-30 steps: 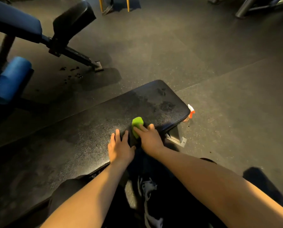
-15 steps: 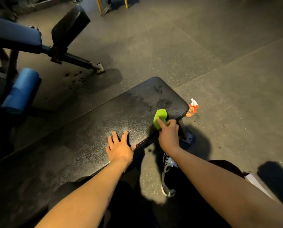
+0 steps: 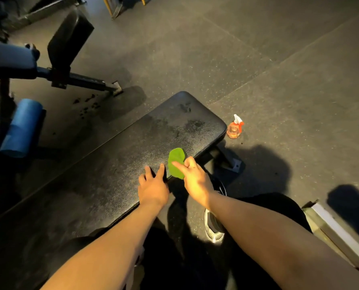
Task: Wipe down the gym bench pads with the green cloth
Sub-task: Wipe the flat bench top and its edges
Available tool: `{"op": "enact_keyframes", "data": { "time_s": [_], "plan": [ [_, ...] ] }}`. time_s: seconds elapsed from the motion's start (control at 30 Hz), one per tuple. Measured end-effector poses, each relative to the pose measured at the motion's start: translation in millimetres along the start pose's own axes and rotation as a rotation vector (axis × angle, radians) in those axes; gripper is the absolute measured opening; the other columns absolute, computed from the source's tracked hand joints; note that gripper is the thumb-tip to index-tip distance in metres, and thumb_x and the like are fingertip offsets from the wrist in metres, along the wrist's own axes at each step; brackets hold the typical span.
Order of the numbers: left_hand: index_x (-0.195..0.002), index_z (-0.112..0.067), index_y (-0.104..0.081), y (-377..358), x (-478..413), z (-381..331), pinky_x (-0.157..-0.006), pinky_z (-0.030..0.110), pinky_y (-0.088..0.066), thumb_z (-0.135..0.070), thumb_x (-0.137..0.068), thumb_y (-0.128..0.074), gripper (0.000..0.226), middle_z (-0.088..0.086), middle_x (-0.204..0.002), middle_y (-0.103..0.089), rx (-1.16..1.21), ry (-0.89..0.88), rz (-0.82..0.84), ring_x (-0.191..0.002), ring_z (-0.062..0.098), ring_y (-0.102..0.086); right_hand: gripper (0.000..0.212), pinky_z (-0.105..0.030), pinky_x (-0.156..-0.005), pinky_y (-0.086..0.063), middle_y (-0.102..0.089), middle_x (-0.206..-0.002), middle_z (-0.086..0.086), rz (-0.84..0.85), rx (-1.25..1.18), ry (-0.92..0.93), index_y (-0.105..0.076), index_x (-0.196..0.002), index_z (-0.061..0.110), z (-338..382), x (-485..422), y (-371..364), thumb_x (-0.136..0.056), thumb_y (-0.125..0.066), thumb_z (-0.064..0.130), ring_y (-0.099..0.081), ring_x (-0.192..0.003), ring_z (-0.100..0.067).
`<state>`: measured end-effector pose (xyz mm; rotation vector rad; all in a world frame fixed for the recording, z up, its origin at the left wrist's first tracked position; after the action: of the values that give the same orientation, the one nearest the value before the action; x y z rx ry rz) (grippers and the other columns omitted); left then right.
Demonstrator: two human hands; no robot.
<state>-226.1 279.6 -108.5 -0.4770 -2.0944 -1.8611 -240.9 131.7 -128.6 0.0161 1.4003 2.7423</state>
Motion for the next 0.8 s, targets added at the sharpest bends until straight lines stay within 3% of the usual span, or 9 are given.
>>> {"op": "enact_keyframes", "data": {
  "time_s": [0.03,0.07,0.1,0.17,0.33,0.47,0.57,0.63,0.8],
  "plan": [
    [-0.158,-0.04,-0.013,1,0,0,-0.114,0.049,-0.03,-0.032,-0.1,-0.05,0.069,0.014,-0.167,-0.003,-0.008,-0.003,0.005,-0.148,0.039,-0.013,0.025,-0.041,-0.081,-0.042,-0.054,-0.091,0.001,0.069,-0.012,-0.018,-0.05,-0.099,0.027,0,1,3,-0.09,-0.058,0.05,-0.051,-0.084,-0.021],
    [-0.158,-0.04,-0.014,3,0,0,-0.113,0.05,-0.031,-0.034,-0.1,-0.049,0.068,0.013,-0.167,-0.003,-0.014,0.001,0.012,-0.148,0.039,-0.013,0.022,-0.039,-0.082,-0.039,-0.053,-0.106,-0.002,0.102,-0.052,-0.004,-0.05,-0.116,0.034,-1,0,2,-0.094,-0.055,0.031,-0.049,-0.096,-0.024],
    [-0.158,-0.04,-0.014,3,-1,-2,-0.112,0.05,-0.032,-0.035,-0.1,-0.05,0.068,0.013,-0.167,-0.003,-0.011,0.01,0.023,-0.148,0.039,-0.013,0.042,-0.037,-0.083,-0.037,-0.05,-0.118,-0.005,0.12,-0.02,0.019,-0.046,-0.131,0.038,-5,-3,3,-0.095,-0.051,0.017,-0.045,-0.105,-0.026],
    [-0.157,-0.04,-0.015,3,-1,-6,-0.111,0.053,-0.033,-0.035,-0.098,-0.051,0.069,0.013,-0.167,-0.002,0.02,0.04,0.054,-0.148,0.04,-0.011,0.056,-0.037,-0.084,-0.036,-0.047,-0.125,-0.008,0.129,-0.063,-0.004,-0.044,-0.143,0.034,-8,-4,7,-0.094,-0.048,0.007,-0.042,-0.11,-0.028],
    [-0.158,-0.036,-0.014,2,-3,-11,-0.11,0.056,-0.035,-0.03,-0.097,-0.055,0.073,0.016,-0.166,0.001,0.03,0.059,0.073,-0.147,0.042,-0.011,0.059,-0.039,-0.084,-0.043,-0.046,-0.119,-0.004,0.064,-0.081,-0.113,-0.046,-0.142,0.034,-23,-12,15,-0.091,-0.05,0.005,-0.049,-0.102,-0.028],
    [-0.158,-0.036,-0.003,-3,1,-10,-0.111,0.053,-0.033,-0.028,-0.098,-0.055,0.081,0.016,-0.166,0.009,-0.049,0.03,0.082,-0.149,0.04,-0.004,0.06,-0.038,-0.077,-0.041,-0.041,-0.11,0.002,-0.026,-0.1,-0.259,-0.045,-0.129,0.042,-36,-14,27,-0.082,-0.05,0.004,-0.051,-0.087,-0.025],
    [-0.159,-0.037,-0.001,-1,0,-8,-0.112,0.054,-0.031,-0.026,-0.1,-0.053,0.079,0.016,-0.166,0.01,-0.048,0.01,0.099,-0.15,0.041,-0.003,0.045,-0.041,-0.083,-0.04,-0.046,-0.123,-0.005,-0.153,-0.22,-0.541,-0.045,-0.126,0.038,-61,-25,44,-0.091,-0.051,0.011,-0.056,-0.099,-0.036],
    [-0.159,-0.038,0.001,-1,1,-7,-0.113,0.054,-0.03,-0.028,-0.1,-0.053,0.08,0.016,-0.166,0.011,-0.06,0.027,0.106,-0.15,0.041,-0.003,0.051,-0.042,-0.092,-0.041,-0.038,-0.137,-0.007,-0.168,-0.238,-0.652,-0.045,-0.135,0.034,-72,-33,53,-0.092,-0.053,0.007,-0.054,-0.107,-0.043],
    [-0.156,-0.043,0.01,-8,-1,-36,-0.117,0.065,-0.016,-0.03,-0.099,-0.052,0.085,0.023,-0.162,0.021,-0.012,0.094,0.177,-0.15,0.048,0.01,0.048,-0.034,-0.091,-0.042,-0.042,-0.13,-0.008,-0.168,-0.378,-0.567,-0.056,-0.128,0.028,-52,-34,46,-0.085,-0.055,0.006,-0.053,-0.108,-0.032]
  ]
}}
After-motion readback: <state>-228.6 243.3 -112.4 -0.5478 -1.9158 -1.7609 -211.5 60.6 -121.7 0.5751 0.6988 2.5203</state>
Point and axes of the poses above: each hand's wrist, its own x-axis away from the middle knuckle, its own y-axis out of the back of the hand, z = x × y, the point moved 5 cm from there along -x, towards the middle knuckle
